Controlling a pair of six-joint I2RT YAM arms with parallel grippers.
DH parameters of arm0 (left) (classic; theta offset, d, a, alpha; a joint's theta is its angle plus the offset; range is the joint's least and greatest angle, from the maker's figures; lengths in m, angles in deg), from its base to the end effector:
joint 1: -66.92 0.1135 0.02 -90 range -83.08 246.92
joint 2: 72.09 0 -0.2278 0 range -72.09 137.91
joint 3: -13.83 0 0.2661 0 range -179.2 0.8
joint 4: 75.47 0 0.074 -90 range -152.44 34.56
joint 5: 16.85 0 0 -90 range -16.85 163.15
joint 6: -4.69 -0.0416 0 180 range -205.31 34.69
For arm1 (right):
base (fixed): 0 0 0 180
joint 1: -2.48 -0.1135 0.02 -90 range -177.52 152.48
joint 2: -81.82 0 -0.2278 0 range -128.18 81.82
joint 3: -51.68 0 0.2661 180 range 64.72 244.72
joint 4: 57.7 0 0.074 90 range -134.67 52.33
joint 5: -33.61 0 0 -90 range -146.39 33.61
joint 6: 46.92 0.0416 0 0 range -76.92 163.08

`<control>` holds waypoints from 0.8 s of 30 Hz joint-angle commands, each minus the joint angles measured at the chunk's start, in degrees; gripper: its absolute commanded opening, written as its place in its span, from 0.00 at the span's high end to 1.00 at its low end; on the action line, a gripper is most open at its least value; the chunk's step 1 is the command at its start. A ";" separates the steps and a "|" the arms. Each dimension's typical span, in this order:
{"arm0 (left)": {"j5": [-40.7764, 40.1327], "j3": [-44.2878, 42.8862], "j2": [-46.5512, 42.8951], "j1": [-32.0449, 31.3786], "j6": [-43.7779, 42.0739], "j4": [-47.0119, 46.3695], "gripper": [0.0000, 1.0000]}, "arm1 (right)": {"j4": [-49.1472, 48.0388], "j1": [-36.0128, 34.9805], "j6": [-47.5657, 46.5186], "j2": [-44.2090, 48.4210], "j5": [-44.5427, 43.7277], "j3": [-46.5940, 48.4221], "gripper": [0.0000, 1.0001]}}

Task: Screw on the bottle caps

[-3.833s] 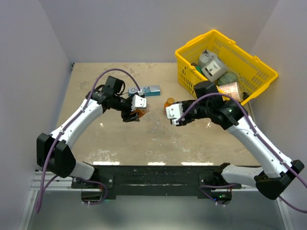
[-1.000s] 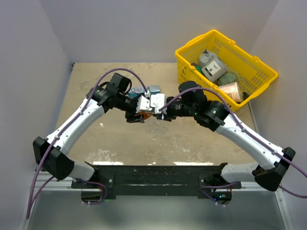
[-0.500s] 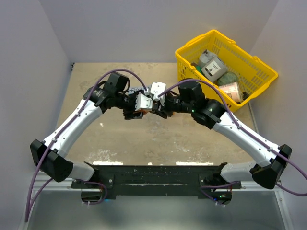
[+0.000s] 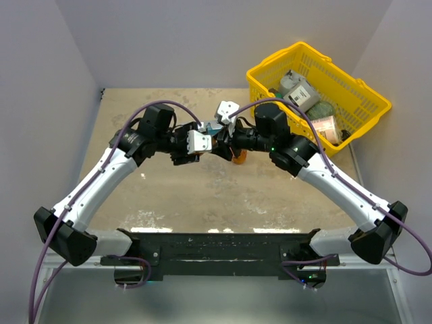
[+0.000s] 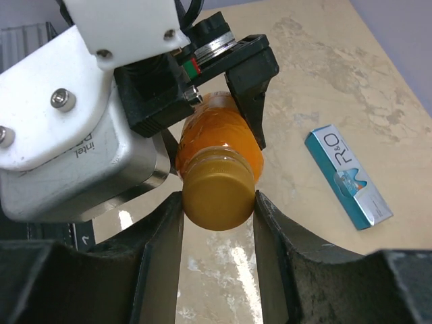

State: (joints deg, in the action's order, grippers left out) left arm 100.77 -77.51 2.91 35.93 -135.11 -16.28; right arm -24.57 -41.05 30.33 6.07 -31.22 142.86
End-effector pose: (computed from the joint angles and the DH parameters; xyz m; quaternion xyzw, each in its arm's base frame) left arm 0.2452 -0.1698 0.3330 0.6495 0.6160 -0.1524 0.4189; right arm 0.2247 0.2379 0.3711 -0.4850 0.6343 0.3224 0.5084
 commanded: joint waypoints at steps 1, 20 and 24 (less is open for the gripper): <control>5.61 -7.19 0.92 -1.27 -0.20 -7.93 1.00 | 2.04 -1.21 3.53 -2.91 3.22 0.86 0.76; -7.75 -8.53 1.46 -7.51 2.61 -16.44 1.00 | -1.11 -1.30 16.88 -8.45 3.57 6.58 0.77; -8.54 -8.89 1.81 -7.51 6.55 -16.36 1.00 | -0.85 -1.03 14.17 -7.84 2.96 7.45 0.79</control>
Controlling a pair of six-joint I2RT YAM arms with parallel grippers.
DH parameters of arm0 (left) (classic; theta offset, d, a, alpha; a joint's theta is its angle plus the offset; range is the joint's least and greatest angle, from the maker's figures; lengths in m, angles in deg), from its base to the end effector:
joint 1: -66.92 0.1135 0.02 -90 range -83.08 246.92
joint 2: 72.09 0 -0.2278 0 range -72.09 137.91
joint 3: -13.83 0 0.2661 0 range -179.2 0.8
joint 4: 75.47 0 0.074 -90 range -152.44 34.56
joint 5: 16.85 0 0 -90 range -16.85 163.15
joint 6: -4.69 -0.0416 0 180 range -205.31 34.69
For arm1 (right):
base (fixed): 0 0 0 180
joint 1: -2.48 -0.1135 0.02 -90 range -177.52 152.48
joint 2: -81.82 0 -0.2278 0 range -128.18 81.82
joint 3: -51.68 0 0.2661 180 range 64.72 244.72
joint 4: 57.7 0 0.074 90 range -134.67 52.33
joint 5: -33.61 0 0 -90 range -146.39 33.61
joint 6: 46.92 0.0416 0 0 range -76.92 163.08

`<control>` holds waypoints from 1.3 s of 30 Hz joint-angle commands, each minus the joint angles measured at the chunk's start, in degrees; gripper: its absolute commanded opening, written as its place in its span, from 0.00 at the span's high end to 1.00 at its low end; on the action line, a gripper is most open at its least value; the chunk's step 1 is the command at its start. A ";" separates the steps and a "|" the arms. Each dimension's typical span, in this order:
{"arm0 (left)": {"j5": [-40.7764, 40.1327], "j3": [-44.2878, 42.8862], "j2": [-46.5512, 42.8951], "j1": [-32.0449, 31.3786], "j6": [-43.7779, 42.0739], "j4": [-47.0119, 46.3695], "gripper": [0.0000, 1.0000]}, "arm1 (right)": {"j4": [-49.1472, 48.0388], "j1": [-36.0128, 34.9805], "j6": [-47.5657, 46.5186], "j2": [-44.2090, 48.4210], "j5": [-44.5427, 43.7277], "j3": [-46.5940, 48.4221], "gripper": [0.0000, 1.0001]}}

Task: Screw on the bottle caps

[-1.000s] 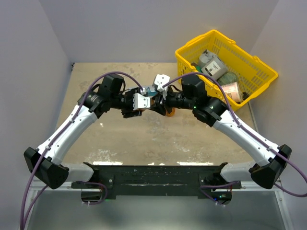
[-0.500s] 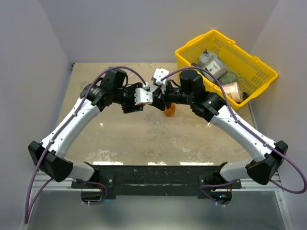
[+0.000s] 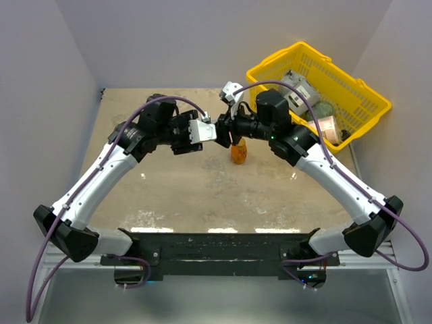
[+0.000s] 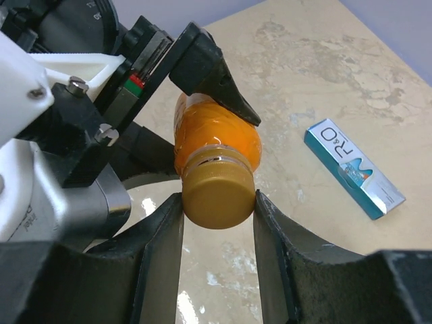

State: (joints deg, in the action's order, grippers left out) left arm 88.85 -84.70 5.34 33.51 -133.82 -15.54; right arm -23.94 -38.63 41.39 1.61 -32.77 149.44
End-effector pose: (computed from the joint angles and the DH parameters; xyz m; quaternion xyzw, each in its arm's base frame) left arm 0.2505 -0.1787 0.3601 0.6303 0.6361 -0.0659 0.4403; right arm 0.2472 0.2378 0.3869 -0.4000 0.6840 0.3523 0.4980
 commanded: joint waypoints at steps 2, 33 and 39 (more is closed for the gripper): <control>2.76 -0.38 -0.87 -4.56 8.15 -16.92 1.00 | 0.09 -2.76 0.04 -1.54 4.60 1.23 0.80; 24.28 30.99 -21.08 6.16 30.13 -30.19 1.00 | 11.27 1.73 -45.59 3.75 -13.42 -38.23 0.68; 27.71 32.23 -22.58 6.16 30.94 -29.41 1.00 | 5.64 1.64 -46.47 -0.39 -16.23 -42.19 0.40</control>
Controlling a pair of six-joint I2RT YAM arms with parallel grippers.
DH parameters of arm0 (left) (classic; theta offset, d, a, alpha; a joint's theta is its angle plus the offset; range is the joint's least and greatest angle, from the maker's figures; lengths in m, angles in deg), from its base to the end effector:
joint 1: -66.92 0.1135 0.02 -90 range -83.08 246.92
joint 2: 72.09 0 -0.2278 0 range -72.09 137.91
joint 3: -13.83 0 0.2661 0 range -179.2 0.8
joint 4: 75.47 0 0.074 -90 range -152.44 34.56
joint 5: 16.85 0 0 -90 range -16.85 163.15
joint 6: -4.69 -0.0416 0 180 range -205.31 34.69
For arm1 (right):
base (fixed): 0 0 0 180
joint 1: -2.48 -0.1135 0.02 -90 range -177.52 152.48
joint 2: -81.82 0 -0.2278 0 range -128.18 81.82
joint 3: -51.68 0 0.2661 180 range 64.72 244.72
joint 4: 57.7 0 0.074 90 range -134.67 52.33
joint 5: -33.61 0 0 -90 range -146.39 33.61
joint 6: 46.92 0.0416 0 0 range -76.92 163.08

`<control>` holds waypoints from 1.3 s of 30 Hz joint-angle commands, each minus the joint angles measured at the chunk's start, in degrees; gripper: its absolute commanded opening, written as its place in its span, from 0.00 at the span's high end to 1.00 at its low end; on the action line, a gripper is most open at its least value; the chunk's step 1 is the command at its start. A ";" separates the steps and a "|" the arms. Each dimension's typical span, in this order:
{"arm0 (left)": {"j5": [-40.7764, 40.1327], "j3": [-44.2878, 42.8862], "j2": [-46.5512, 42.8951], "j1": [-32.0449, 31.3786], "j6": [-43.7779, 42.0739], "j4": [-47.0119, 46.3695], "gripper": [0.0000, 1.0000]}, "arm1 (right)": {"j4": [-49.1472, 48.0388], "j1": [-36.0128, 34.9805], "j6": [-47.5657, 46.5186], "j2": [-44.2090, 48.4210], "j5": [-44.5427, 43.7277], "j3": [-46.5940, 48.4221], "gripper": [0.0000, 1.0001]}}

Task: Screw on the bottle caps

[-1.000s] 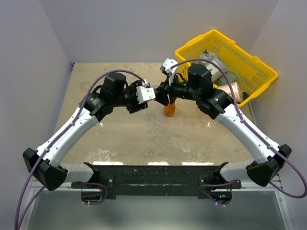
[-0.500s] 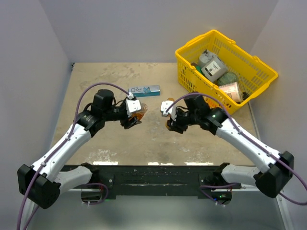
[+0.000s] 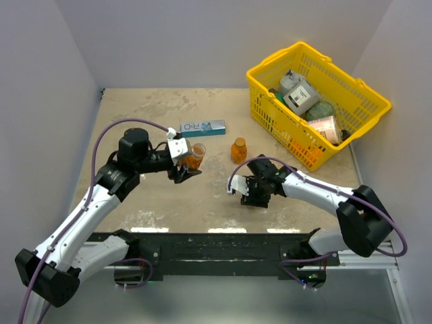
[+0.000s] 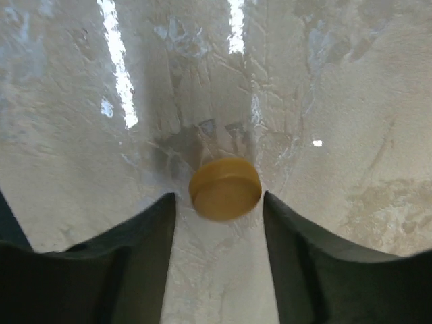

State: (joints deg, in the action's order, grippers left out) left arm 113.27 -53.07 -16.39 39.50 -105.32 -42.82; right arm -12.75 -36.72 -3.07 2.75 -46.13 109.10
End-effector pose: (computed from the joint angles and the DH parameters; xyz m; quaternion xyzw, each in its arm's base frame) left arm 0.2106 -0.1394 0.3147 0.4890 0.6330 -0.3170 0.5096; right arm 0.2044 0.1763 0.1335 -0.6744 0.7048 0.0752 0.2069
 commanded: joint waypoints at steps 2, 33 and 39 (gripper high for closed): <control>3.39 0.52 -0.86 0.26 1.38 -2.04 1.00 | -5.91 -0.26 -0.61 -1.44 -2.27 -0.97 0.31; -1.62 -7.83 6.17 -0.44 -13.74 5.96 1.00 | -4.94 -0.09 45.71 -5.49 23.22 48.35 0.28; -2.24 -8.27 7.05 -0.44 -14.61 6.22 1.00 | -5.02 0.00 45.71 -4.17 21.92 47.03 0.33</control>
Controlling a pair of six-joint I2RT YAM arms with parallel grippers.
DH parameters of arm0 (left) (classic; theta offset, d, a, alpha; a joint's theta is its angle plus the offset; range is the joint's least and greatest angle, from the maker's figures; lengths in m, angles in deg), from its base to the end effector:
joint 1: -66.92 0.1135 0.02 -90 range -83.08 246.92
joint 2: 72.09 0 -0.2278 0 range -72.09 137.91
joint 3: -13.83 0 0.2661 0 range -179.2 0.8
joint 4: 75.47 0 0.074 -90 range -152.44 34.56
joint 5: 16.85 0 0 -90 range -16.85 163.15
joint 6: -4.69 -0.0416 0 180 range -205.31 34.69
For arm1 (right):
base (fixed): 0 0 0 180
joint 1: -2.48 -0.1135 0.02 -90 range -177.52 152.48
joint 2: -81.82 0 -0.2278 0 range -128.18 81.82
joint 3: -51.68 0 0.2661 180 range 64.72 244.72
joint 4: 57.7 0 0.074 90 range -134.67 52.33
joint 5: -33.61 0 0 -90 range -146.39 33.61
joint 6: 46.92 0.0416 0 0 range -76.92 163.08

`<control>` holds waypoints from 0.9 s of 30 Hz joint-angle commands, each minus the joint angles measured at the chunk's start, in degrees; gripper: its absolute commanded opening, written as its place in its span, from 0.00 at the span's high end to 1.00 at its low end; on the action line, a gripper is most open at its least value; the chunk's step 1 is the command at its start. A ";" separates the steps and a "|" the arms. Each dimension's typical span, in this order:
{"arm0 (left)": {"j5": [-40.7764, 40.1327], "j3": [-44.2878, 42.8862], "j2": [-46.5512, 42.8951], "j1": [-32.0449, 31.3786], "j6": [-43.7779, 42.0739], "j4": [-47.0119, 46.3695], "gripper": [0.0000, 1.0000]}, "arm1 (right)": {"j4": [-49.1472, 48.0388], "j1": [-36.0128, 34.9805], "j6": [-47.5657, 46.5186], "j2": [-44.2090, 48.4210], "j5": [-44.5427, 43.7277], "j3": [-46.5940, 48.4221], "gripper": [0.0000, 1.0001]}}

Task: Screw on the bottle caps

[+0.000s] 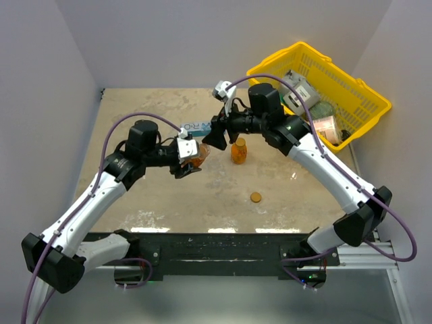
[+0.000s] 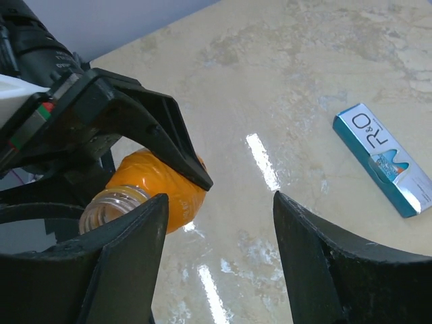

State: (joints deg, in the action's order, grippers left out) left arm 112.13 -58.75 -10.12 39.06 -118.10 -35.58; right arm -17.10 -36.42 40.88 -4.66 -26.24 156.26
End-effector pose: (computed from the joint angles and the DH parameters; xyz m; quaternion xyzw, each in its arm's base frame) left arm 0.2240 -0.1480 0.3116 0.5563 0.6170 -0.2671 0.4884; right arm 0.2675 0.2427 0.3815 -0.4171 0.7010 0.3741 0.4411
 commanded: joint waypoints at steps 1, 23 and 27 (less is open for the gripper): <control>-1.01 -2.42 1.04 0.08 -2.18 -0.84 1.00 | -1.03 -0.22 1.76 4.03 1.84 0.21 0.32; 0.22 -3.55 0.87 0.00 -2.18 -1.72 1.00 | 1.26 -0.22 -0.97 2.81 2.45 -1.46 0.44; -0.22 -4.52 0.96 0.00 -2.01 -2.15 1.00 | 1.17 -0.13 -2.37 0.70 6.14 -0.93 0.75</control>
State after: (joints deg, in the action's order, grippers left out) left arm 110.01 -59.76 -8.74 39.10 -119.48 -34.91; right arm -15.55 -36.46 40.32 -2.19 -22.02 154.32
